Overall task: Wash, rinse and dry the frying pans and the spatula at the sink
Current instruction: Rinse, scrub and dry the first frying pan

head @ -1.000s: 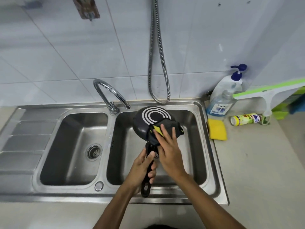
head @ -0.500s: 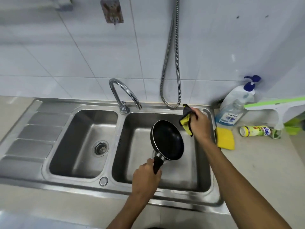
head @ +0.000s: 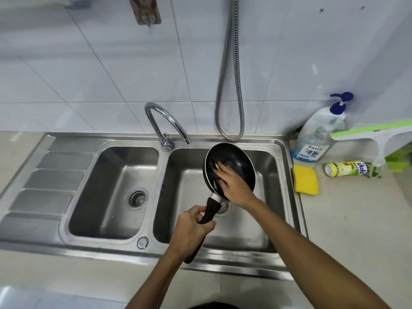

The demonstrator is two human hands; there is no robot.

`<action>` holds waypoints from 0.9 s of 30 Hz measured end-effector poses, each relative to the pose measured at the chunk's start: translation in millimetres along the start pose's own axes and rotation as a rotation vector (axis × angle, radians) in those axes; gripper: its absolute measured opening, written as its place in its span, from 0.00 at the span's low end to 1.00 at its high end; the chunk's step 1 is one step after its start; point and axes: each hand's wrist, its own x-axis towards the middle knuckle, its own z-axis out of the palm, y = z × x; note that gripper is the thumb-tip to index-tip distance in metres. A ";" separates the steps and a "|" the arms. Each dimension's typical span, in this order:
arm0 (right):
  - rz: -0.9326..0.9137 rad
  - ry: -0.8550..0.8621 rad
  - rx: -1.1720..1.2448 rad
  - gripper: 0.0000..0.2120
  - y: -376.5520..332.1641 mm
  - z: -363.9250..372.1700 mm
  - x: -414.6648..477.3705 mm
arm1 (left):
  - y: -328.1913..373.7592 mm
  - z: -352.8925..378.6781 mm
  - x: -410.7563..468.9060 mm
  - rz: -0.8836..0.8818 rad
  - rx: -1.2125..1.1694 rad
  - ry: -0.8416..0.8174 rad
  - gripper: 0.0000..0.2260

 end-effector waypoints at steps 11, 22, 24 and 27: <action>0.155 -0.061 0.102 0.14 -23.7 -0.1 -38.3 | -10.0 3.1 -3.7 0.010 -0.110 -0.013 0.12; 0.330 0.241 0.418 0.12 -1.0 -66.9 -116.3 | -22.4 17.0 -7.3 -0.062 -0.294 0.001 0.08; 0.395 0.309 0.339 0.13 21.5 -75.4 -141.6 | -20.9 21.1 -7.4 -0.049 -0.313 -0.014 0.07; 0.467 0.371 0.241 0.13 40.2 -86.1 -177.1 | -18.1 32.3 -10.3 -0.050 -0.331 -0.038 0.06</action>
